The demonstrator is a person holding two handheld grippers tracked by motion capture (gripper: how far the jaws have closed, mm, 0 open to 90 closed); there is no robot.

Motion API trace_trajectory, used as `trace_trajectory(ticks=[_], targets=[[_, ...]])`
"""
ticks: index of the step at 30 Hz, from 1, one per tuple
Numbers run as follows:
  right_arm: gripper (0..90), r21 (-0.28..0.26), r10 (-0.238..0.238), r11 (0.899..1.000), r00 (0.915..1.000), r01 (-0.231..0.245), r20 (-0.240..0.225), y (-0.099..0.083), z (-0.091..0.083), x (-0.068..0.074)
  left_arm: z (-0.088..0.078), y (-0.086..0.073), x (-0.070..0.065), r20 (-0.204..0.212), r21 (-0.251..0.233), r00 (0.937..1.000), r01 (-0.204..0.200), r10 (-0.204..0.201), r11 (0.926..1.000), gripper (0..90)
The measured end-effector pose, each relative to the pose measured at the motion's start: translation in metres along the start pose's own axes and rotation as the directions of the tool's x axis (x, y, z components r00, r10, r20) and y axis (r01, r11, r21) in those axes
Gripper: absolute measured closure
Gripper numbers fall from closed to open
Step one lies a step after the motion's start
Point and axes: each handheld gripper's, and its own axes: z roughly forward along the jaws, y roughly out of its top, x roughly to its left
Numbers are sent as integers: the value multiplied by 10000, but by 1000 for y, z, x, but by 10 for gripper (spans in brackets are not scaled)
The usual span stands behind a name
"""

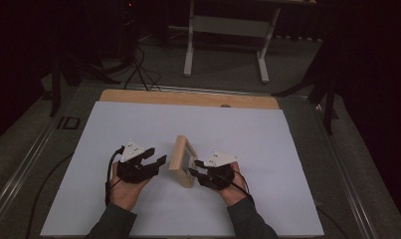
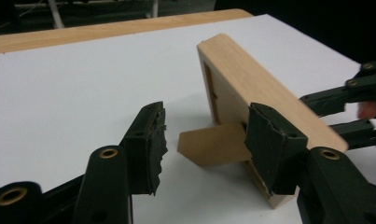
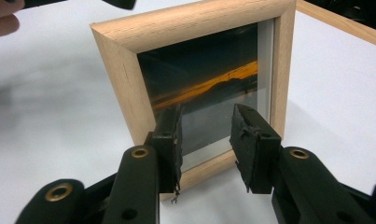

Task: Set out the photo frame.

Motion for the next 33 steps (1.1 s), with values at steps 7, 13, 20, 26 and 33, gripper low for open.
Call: trace_trajectory(ticks=[7, 13, 20, 26, 33], targets=[[620, -21, 91, 10000, 9999, -91, 43, 0, -1, -2, -2, 4, -7, 273, -88, 9995, -133, 135, 9999, 437], [613, -30, 137, 9999, 9999, -137, 70, -1, -2, -3, -3, 7, -14, 559, -164, 9983, -143, 152, 9998, 416], [608, -45, 172, 9998, 9998, -171, 108, -1, -3, -5, -1, 8, -21, 714, -46, 9971, -272, 274, 9996, 395], [604, -54, 232, 9997, 9996, -231, 128, -1, -4, -6, 3, 7, -28, 866, 50, 9955, -385, 379, 9992, 375], [602, -53, 230, 9997, 9996, -229, 132, -1, -4, -6, 6, 7, -35, 883, 160, 9947, -540, 524, 9984, 347]])
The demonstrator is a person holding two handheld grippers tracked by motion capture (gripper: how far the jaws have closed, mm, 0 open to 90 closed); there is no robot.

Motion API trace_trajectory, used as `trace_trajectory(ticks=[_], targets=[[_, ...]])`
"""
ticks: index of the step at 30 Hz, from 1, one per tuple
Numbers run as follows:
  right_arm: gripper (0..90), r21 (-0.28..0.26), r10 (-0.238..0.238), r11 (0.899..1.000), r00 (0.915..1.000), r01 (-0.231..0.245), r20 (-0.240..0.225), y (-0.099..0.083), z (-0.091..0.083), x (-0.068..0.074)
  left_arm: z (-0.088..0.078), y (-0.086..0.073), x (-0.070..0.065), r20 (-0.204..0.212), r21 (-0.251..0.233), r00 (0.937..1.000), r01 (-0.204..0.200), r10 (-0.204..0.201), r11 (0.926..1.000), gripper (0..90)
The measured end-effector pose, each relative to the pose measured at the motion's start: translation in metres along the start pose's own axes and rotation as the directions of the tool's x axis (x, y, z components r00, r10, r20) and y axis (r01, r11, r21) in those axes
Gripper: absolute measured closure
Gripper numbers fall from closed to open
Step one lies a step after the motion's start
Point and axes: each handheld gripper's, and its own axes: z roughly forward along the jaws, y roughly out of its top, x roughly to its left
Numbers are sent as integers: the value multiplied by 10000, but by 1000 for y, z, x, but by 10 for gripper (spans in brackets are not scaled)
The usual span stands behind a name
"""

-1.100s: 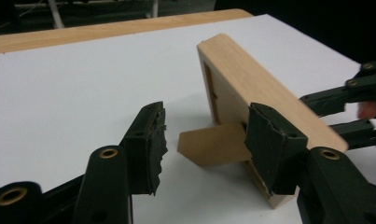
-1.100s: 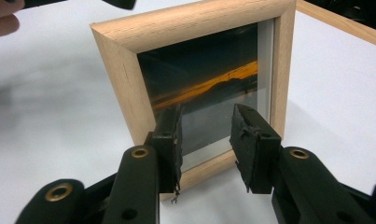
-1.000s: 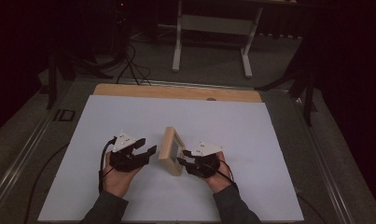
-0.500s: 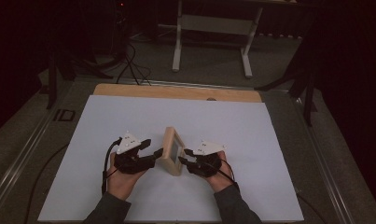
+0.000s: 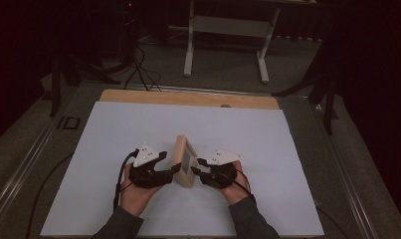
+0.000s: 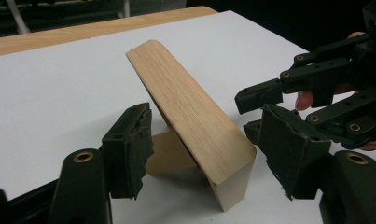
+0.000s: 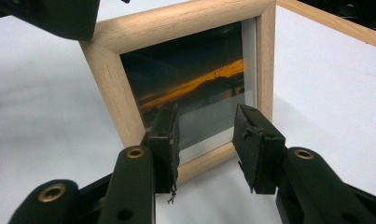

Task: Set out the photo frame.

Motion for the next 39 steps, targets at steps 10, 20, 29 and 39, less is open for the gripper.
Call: trace_trajectory(ticks=[10, 20, 29, 39], targets=[[596, 26, -30, 10000, 10000, 30, -29, 0, 1, 0, 9, -3, -5, -62, 245, 10000, -15, 16, 9997, 328], [592, 19, -19, 10000, 10000, 19, -51, 0, 0, 0, 19, -8, -6, -207, 614, 9994, 289, -277, 9977, 347], [589, -92, 94, 9999, 10000, -94, -23, 0, -2, -2, 25, -10, -8, -25, 933, 9996, 288, -287, 9952, 438], [580, -198, 131, 9997, 9999, -131, 20, 1, -5, -4, 26, -10, -9, -49, 1024, 9990, 438, -435, 9938, 469]])
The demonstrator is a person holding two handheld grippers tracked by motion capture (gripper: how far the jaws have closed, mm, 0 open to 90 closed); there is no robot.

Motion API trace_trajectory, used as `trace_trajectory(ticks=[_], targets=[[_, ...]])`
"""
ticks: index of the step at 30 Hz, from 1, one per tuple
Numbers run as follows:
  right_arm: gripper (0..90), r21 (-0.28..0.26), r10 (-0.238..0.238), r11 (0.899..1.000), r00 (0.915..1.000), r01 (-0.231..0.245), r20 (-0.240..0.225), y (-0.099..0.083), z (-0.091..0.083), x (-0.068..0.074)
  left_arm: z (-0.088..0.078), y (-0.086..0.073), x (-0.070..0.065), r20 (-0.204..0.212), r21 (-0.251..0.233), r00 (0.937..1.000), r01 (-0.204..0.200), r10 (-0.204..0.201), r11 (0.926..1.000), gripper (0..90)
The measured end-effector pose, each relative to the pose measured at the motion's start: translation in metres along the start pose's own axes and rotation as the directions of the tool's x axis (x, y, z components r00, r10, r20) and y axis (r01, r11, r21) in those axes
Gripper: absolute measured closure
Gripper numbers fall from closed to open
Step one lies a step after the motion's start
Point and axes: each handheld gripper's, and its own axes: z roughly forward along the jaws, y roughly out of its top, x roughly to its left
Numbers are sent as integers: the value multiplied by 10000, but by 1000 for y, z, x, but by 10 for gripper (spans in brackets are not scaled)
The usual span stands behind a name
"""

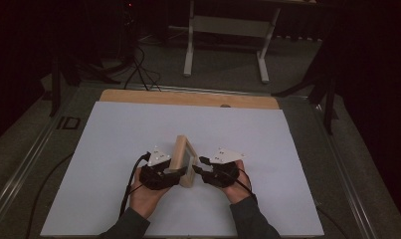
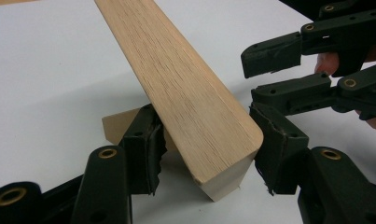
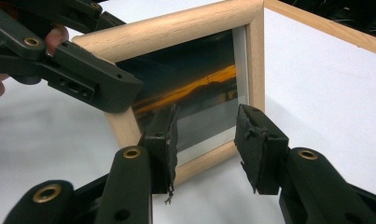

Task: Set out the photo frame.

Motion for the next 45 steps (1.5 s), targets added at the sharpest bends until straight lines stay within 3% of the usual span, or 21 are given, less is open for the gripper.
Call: trace_trajectory(ticks=[18, 31, 34, 36, 41, 42, 45], targets=[[573, -469, 151, 9988, 9995, -137, 286, 5, -12, -6, 1, 0, -6, 502, 81, 9983, -313, 308, 9995, 603], [660, -1214, 456, 9919, 9962, -364, 744, 12, -33, -18, 2, 0, -17, 551, 119, 9921, -1134, 1126, 9935, 603], [691, -1265, 375, 9916, 9958, -267, 840, 13, -35, -19, 3, -1, -19, 584, 96, 9883, -1415, 1407, 9899, 604], [734, -1376, 354, 9902, 9948, -220, 956, 14, -38, -20, 3, -2, -23, 562, 116, 9826, -1781, 1771, 9840, 603], [772, -1406, 329, 9899, 9934, -173, 1095, 15, -40, -20, 3, -3, -28, 712, 84, 9773, -2006, 1996, 9796, 604], [826, -1447, 244, 9895, 9916, -58, 1267, 15, -41, -20, 3, -4, -33, 923, 66, 9674, -2374, 2358, 9714, 604], [859, -1487, 166, 9889, 9895, 50, 1438, 15, -41, -19, 3, -4, -39, 1131, 45, 9546, -2778, 2755, 9606, 604]])
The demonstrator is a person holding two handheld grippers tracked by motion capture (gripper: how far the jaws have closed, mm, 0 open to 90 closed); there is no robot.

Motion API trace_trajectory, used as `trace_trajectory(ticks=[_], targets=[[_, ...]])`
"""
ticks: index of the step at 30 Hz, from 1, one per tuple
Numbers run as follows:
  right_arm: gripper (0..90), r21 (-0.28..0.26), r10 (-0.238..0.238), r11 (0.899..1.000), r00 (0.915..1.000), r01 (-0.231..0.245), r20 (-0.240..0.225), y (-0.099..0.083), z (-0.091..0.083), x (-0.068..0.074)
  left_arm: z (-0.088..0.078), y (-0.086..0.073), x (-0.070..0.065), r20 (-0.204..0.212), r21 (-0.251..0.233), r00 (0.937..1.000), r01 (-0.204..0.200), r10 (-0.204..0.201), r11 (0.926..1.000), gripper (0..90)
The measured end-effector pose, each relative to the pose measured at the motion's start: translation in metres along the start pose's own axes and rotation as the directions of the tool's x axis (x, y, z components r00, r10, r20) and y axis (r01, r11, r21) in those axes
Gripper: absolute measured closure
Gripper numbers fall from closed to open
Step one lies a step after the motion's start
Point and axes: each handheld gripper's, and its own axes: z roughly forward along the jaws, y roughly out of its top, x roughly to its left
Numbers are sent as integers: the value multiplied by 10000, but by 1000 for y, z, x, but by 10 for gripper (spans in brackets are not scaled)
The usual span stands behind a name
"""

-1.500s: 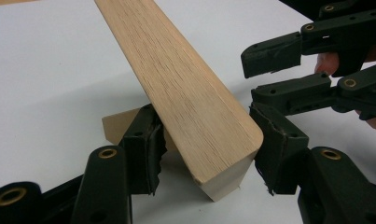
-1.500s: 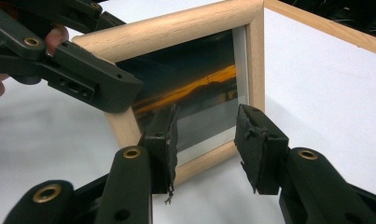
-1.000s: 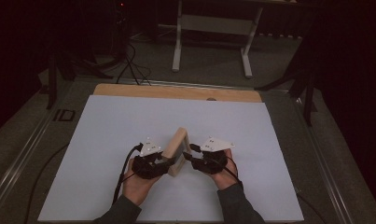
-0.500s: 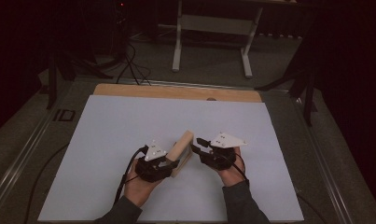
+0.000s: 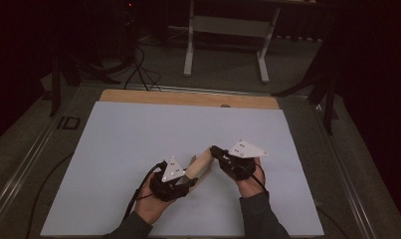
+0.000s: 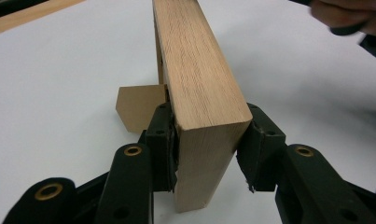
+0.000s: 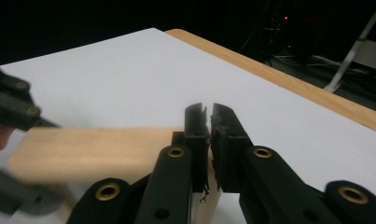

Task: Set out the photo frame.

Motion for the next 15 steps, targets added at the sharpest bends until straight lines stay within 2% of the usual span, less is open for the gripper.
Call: trace_trajectory(ticks=[2, 4, 10, 15], targets=[[859, -10, -6, 10000, 10000, 6, 28, 0, 0, 0, 0, 0, 0, 0, 0, 10000, 0, 0, 10000, 604], [878, -45, 70, 10000, 9999, -70, 103, -1, 0, -1, 1, 1, -7, 221, -13, 9985, -491, 491, 9988, 604], [890, 60, 199, 9998, 9996, -200, 223, -3, 0, -5, 1, 1, -11, 252, -10, 9963, -826, 826, 9966, 604], [892, 263, 282, 9992, 9994, -288, 216, -7, 4, -6, 1, 1, -12, 268, -16, 9957, -891, 891, 9960, 603]])
